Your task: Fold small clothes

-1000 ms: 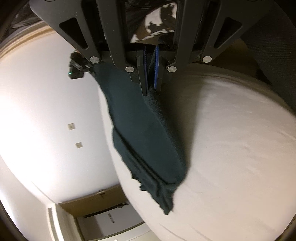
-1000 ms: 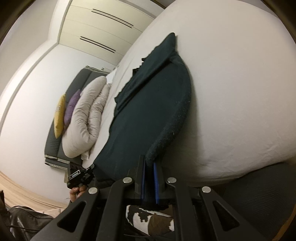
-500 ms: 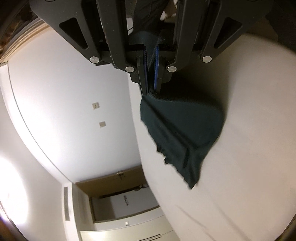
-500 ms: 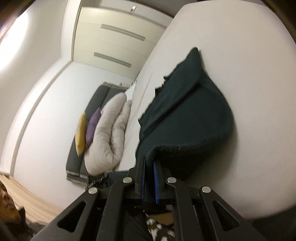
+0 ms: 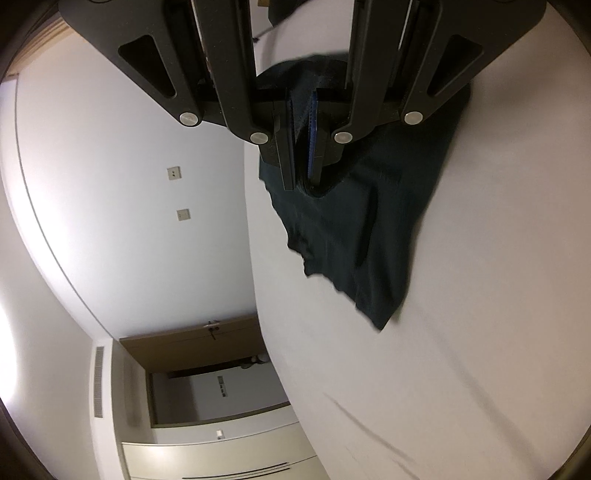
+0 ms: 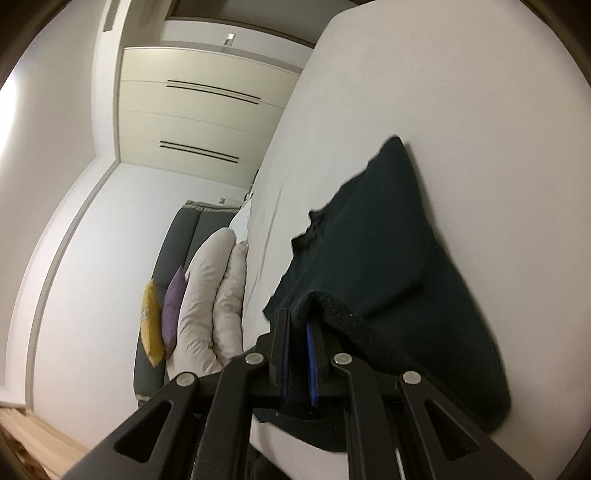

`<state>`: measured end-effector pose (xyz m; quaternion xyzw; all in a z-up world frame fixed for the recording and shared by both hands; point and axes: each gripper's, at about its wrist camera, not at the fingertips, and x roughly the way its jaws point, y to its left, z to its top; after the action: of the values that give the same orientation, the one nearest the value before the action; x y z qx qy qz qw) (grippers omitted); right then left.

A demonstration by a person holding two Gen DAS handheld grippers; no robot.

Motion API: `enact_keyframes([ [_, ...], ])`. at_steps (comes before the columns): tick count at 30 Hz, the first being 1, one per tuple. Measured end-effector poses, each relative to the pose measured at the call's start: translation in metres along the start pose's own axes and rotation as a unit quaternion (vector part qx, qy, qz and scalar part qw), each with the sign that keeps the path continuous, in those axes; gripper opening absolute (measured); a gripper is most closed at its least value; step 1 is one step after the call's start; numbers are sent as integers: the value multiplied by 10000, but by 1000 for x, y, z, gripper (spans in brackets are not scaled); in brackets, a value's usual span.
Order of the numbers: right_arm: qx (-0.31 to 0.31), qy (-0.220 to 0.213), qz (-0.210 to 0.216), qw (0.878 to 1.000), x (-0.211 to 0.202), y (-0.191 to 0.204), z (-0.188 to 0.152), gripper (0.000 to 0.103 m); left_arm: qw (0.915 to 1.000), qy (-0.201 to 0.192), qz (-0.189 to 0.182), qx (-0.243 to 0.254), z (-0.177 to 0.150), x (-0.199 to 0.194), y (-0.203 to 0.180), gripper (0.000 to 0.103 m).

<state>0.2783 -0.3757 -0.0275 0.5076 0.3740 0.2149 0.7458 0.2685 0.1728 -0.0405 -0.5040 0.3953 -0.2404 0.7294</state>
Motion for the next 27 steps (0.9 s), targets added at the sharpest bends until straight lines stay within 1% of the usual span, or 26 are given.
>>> enact_keyframes([
  [1,41,-27,-8,10000,6,-1,8,9,10000,-6,17,-4,15,11,-2,4],
  [3,218,-170,32,9996,22,-5,34,9,10000,-35,64,-1,35,29,-5,4],
  [5,380,-300,-53,9988,35,-10,53,10,9997,-126,193,-80,61,48,-3,5],
  [7,795,-533,-379,9947,49,-30,76,21,9987,-136,443,-234,80,65,9,5],
  [8,936,-618,-446,9927,52,-39,82,42,9975,-124,579,-383,89,74,21,5],
  [9,1132,-805,-554,9888,53,-52,88,66,9958,-97,690,-591,96,81,36,5],
  [10,1292,-967,-613,9850,50,-60,90,75,9929,-90,723,-943,103,84,55,6],
  [11,1464,-1125,-462,9817,45,-67,89,78,9905,-146,656,-1199,105,81,68,7],
  [12,1524,-1218,-225,9805,39,-71,89,78,9885,-225,614,-1363,107,76,77,13],
  [13,1397,-1258,-213,9819,34,-70,88,81,9866,-319,639,-1469,108,70,85,20],
  [14,1275,-1263,-309,9833,30,-68,87,81,9855,-410,663,-1508,109,63,91,28],
  [16,966,-1225,-619,9858,23,-63,82,80,9849,-503,539,-1569,110,53,94,31],
  [17,884,-1227,-806,9852,18,-59,77,80,9845,-583,542,-1560,110,47,91,45],
  [18,817,-1232,-894,9850,15,-55,74,80,9853,-705,564,-1452,109,41,84,64],
  [19,633,-1223,-949,9859,12,-47,69,80,9876,-848,689,-1128,107,35,69,70],
  [20,401,-1179,-983,9873,12,-37,64,80,9896,-890,829,-767,104,33,55,74],
  [21,178,-1115,-1024,9883,12,-28,60,80,9915,-835,974,-235,102,34,34,74],
  [22,-165,-977,-1087,9891,17,-12,55,80,9913,-767,1063,126,99,36,21,74],
  [23,-397,-852,-1112,9893,21,-2,51,80,9894,-661,1164,560,94,39,5,74],
  [25,-1143,-357,-1144,9862,41,31,34,80,9840,-471,1261,1164,86,48,-14,74],
  [26,-1597,-24,-1125,9807,57,52,23,79,9784,-224,1284,1607,78,56,-24,74],
  [27,-1844,203,-1058,9769,69,65,17,78,9729,-28,1291,1919,69,61,-31,74],
])
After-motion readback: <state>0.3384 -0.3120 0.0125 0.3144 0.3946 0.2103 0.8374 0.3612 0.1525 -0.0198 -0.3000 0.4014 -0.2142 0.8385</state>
